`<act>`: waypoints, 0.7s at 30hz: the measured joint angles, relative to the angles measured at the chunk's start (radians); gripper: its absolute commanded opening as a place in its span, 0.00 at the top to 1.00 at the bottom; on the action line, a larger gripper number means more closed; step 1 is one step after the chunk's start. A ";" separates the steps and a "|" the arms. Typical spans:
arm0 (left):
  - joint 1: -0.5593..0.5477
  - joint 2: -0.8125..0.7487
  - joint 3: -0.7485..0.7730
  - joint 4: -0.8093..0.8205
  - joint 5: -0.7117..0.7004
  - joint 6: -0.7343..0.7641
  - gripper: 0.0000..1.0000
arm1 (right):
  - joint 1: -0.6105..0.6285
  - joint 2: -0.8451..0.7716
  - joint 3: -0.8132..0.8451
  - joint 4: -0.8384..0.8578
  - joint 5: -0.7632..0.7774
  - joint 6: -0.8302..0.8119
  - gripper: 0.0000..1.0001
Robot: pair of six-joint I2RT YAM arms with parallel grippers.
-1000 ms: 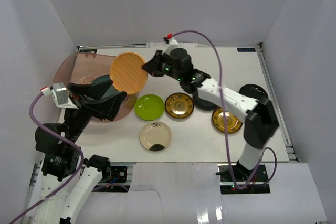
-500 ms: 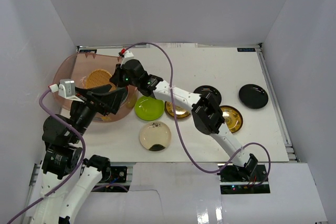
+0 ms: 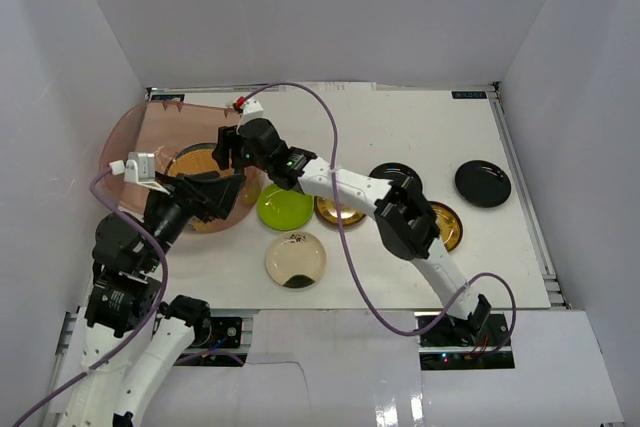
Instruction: Place the plates into the plastic bin on the countertop
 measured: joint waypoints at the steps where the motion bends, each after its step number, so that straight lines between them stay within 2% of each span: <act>1: 0.000 0.000 -0.013 -0.005 0.006 -0.006 0.02 | 0.001 -0.061 -0.071 0.026 0.006 -0.010 0.37; 3: 0.000 0.002 -0.054 -0.018 0.026 -0.023 0.05 | 0.002 -0.219 -0.253 0.059 0.025 -0.030 0.42; 4: 0.000 0.002 -0.077 -0.023 0.037 -0.032 0.07 | -0.002 -0.317 -0.359 0.081 0.030 -0.033 0.51; 6: 0.000 0.014 -0.128 -0.035 0.072 -0.056 0.13 | -0.021 -0.504 -0.548 0.132 0.031 -0.044 0.62; 7: 0.000 0.026 -0.150 -0.037 0.095 -0.069 0.14 | -0.039 -0.612 -0.656 0.166 0.032 -0.047 0.71; 10: -0.001 0.101 -0.219 -0.024 0.193 -0.101 0.22 | -0.105 -0.898 -0.971 0.239 0.042 -0.047 0.88; 11: -0.003 0.134 -0.245 -0.017 0.228 -0.109 0.27 | -0.132 -0.991 -1.086 0.251 0.046 -0.036 0.89; 15: -0.034 0.226 -0.353 -0.041 0.277 -0.120 0.35 | -0.188 -1.276 -1.475 0.228 0.050 0.013 0.88; 18: -0.079 0.246 -0.388 -0.090 0.253 -0.127 0.38 | -0.201 -1.458 -1.704 0.127 0.045 0.060 0.72; 21: -0.171 0.288 -0.389 -0.129 0.143 -0.148 0.36 | -0.222 -1.612 -1.818 0.006 0.062 0.108 0.62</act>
